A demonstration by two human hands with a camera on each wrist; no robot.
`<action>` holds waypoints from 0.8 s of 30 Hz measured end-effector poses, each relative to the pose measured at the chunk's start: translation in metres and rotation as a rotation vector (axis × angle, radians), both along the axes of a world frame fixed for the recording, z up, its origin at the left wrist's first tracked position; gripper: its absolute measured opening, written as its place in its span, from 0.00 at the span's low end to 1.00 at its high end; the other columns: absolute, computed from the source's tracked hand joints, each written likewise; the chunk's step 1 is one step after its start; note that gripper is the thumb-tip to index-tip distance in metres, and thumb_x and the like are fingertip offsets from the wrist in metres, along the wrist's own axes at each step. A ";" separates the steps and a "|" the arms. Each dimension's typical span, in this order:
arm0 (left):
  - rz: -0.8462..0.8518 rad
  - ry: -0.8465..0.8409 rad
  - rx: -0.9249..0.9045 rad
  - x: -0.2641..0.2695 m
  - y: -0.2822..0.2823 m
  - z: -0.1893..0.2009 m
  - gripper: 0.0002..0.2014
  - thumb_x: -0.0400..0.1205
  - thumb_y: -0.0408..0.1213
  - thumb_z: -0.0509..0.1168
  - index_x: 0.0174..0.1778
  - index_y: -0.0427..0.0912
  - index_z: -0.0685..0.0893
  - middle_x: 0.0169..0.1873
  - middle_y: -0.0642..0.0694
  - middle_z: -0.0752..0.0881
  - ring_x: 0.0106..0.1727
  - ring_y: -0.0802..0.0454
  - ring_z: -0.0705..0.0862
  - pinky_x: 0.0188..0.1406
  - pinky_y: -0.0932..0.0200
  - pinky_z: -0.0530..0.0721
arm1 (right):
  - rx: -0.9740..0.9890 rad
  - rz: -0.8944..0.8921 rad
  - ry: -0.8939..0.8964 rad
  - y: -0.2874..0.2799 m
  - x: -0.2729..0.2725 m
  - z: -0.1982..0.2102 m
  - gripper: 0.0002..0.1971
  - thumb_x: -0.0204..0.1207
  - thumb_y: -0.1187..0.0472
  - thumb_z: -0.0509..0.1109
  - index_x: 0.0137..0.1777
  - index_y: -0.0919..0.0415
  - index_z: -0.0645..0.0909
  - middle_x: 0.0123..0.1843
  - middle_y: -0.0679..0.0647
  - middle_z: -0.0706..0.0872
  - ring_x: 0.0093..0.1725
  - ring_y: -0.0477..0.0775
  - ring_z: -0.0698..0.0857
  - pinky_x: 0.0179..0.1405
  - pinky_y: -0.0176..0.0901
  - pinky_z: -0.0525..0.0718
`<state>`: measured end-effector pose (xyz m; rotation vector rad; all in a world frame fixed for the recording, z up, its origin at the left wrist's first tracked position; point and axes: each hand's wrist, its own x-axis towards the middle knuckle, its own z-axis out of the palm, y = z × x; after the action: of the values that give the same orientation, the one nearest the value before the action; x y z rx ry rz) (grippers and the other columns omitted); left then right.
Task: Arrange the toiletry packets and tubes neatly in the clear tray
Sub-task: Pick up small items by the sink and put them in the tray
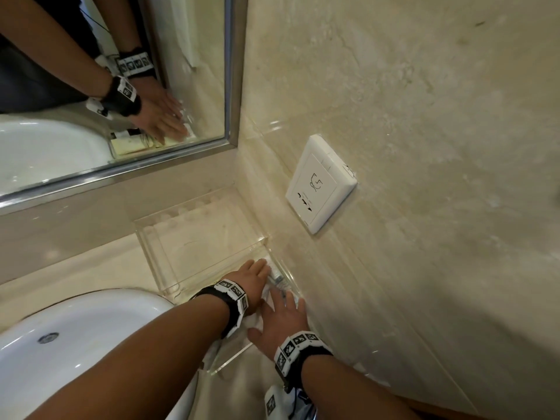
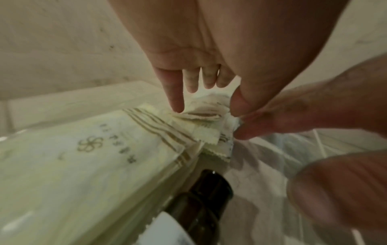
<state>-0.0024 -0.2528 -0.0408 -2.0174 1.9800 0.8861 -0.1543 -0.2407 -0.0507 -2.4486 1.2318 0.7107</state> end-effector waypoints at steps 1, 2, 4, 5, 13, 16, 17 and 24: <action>0.006 -0.007 -0.011 0.002 0.003 0.003 0.41 0.84 0.45 0.64 0.87 0.41 0.46 0.87 0.45 0.45 0.86 0.44 0.47 0.82 0.45 0.62 | -0.004 -0.004 -0.005 0.000 0.001 0.001 0.39 0.76 0.29 0.54 0.86 0.42 0.57 0.91 0.55 0.48 0.88 0.68 0.48 0.83 0.73 0.47; 0.014 -0.017 -0.021 0.004 0.007 0.007 0.41 0.84 0.44 0.64 0.87 0.41 0.47 0.87 0.45 0.46 0.86 0.44 0.47 0.82 0.46 0.61 | -0.002 -0.008 -0.008 0.001 0.001 0.002 0.39 0.76 0.29 0.54 0.85 0.42 0.58 0.91 0.55 0.48 0.88 0.68 0.48 0.83 0.73 0.48; 0.036 -0.032 -0.039 0.011 0.014 0.015 0.41 0.83 0.41 0.64 0.87 0.40 0.47 0.87 0.44 0.47 0.86 0.44 0.48 0.83 0.47 0.60 | -0.001 -0.009 -0.014 0.002 0.003 0.007 0.37 0.77 0.32 0.57 0.85 0.42 0.59 0.91 0.56 0.49 0.88 0.68 0.48 0.83 0.72 0.51; 0.051 -0.039 -0.049 0.015 0.018 0.020 0.40 0.82 0.40 0.64 0.86 0.39 0.48 0.87 0.43 0.47 0.86 0.44 0.48 0.83 0.47 0.60 | -0.012 -0.009 -0.027 0.003 0.004 0.011 0.36 0.78 0.33 0.58 0.85 0.43 0.60 0.91 0.56 0.50 0.88 0.67 0.48 0.83 0.71 0.52; 0.356 -0.033 -0.133 0.057 0.087 0.056 0.33 0.83 0.36 0.57 0.86 0.43 0.56 0.86 0.44 0.55 0.84 0.43 0.57 0.81 0.51 0.62 | 0.015 0.016 -0.160 0.013 0.014 0.033 0.32 0.81 0.44 0.61 0.85 0.47 0.63 0.90 0.53 0.53 0.88 0.62 0.50 0.85 0.59 0.56; 0.492 -0.060 -0.146 0.069 0.127 0.067 0.32 0.83 0.35 0.56 0.85 0.43 0.57 0.85 0.45 0.57 0.84 0.43 0.59 0.80 0.50 0.65 | 0.013 0.079 -0.207 0.020 0.028 0.037 0.31 0.82 0.46 0.61 0.86 0.48 0.63 0.90 0.53 0.53 0.88 0.61 0.51 0.85 0.58 0.56; 0.533 -0.067 -0.144 0.072 0.139 0.071 0.32 0.83 0.35 0.56 0.85 0.43 0.58 0.85 0.46 0.58 0.83 0.43 0.60 0.79 0.49 0.67 | 0.017 0.099 -0.225 0.024 0.035 0.039 0.31 0.82 0.47 0.62 0.85 0.48 0.63 0.90 0.53 0.54 0.88 0.60 0.51 0.85 0.58 0.57; 0.788 -0.110 -0.131 0.084 0.240 0.081 0.29 0.83 0.39 0.58 0.83 0.47 0.64 0.82 0.47 0.64 0.79 0.43 0.66 0.75 0.46 0.71 | 0.120 0.275 -0.290 0.067 0.096 0.045 0.33 0.78 0.48 0.62 0.84 0.45 0.65 0.89 0.51 0.57 0.87 0.58 0.55 0.84 0.55 0.62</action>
<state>0.0820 -0.0131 0.0402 -2.9038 1.1805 0.7393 -0.0580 -0.1742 -0.0054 -2.5340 0.7337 0.4581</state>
